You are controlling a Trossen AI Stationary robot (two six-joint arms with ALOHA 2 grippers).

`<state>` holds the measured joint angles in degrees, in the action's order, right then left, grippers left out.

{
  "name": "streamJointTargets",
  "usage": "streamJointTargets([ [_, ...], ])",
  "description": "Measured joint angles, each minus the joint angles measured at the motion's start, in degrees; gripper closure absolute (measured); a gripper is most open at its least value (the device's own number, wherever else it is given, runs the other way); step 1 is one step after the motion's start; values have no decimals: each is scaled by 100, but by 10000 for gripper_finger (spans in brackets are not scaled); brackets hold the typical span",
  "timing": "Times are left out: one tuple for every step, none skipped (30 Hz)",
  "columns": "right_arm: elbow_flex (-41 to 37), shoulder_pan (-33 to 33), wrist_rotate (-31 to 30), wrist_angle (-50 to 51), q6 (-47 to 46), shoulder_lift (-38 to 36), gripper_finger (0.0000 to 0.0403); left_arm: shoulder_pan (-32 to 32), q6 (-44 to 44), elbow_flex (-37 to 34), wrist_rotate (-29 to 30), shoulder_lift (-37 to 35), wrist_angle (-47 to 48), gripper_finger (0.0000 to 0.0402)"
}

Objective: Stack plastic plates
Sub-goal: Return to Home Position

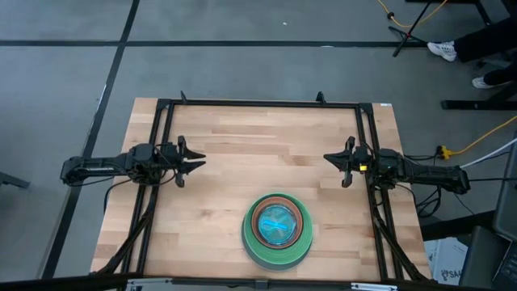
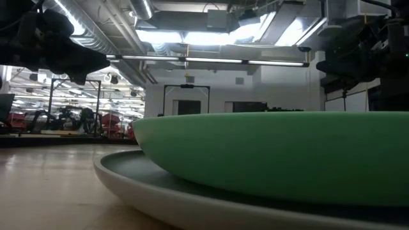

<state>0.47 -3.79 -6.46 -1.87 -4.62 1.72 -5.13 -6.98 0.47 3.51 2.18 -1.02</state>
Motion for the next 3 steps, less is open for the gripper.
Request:
streamJointTargets([
  [0,0,0,2,0,0,398,1,0,0,0,1,2,298],
  [0,0,0,0,0,0,398,1,0,0,0,-1,0,298],
  [0,0,0,1,-1,0,398,1,0,0,0,0,0,298],
])
